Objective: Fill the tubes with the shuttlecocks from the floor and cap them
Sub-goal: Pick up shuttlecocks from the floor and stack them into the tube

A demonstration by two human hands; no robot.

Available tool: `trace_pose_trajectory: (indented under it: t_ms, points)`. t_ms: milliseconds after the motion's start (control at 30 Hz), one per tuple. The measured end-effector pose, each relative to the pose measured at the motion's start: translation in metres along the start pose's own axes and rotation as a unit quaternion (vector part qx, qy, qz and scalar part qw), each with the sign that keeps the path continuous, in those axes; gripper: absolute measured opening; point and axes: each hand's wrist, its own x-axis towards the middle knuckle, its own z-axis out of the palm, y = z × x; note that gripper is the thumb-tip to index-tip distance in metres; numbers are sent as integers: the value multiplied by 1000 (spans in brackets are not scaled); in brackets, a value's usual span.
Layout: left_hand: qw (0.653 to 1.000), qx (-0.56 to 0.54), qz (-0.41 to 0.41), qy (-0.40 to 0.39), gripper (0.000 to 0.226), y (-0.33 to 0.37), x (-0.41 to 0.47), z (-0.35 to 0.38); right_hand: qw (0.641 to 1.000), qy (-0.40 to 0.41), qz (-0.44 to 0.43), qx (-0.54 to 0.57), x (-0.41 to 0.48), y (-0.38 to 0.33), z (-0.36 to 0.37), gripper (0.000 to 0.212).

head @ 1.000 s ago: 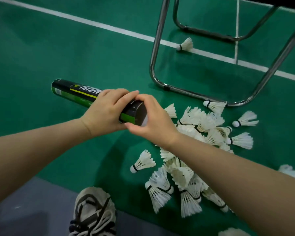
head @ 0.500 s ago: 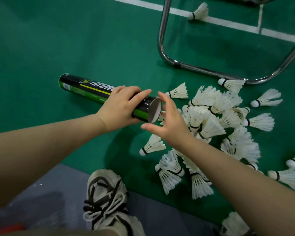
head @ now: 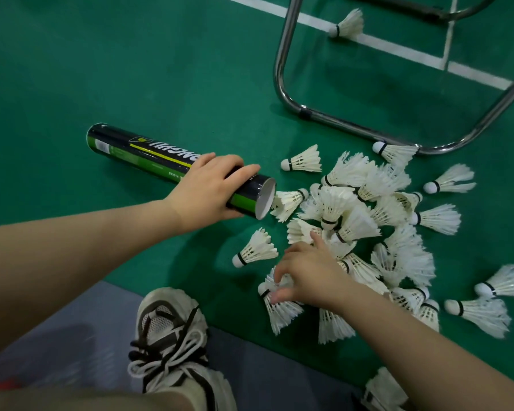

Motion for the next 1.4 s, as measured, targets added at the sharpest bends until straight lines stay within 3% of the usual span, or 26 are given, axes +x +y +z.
trace_pose_trajectory:
  t_ms: [133,500,667,767,867,933,1000,1100,1233,1400]
  points:
    - [1000,5,-4,2,87,2,2,-4,998,-18,-29,-56,-3,-5,4,34]
    - [999,4,8,-35,88,20,-3,-3,991,52,38,-114,-4,-3,7,18]
    - [998,-2,10,-66,85,37,-2,-6,988,117,101,-18,-13,-8,0,17]
    - [997,-5,17,-77,84,49,-6,-10,938,248,190,152,-33,-11,-6,14]
    - [994,-11,14,-103,85,59,-9,-17,813,365,256,374,-59,-20,-10,19]
    - [991,-15,4,-132,86,68,-10,-23,733,425,265,459,-71,-29,-11,26]
    - [988,-26,-13,-151,87,78,-11,-28,686,455,258,505,-75,-40,-12,27]
    - [985,-32,-29,-168,87,94,-14,-31,671,451,244,535,-73,-56,-7,27]
    - [984,-34,-23,-172,86,109,-21,-31,716,379,203,550,-70,-73,2,26]
    - [986,-33,-14,-165,85,107,-20,-36,680,262,113,675,-70,-69,-7,15]
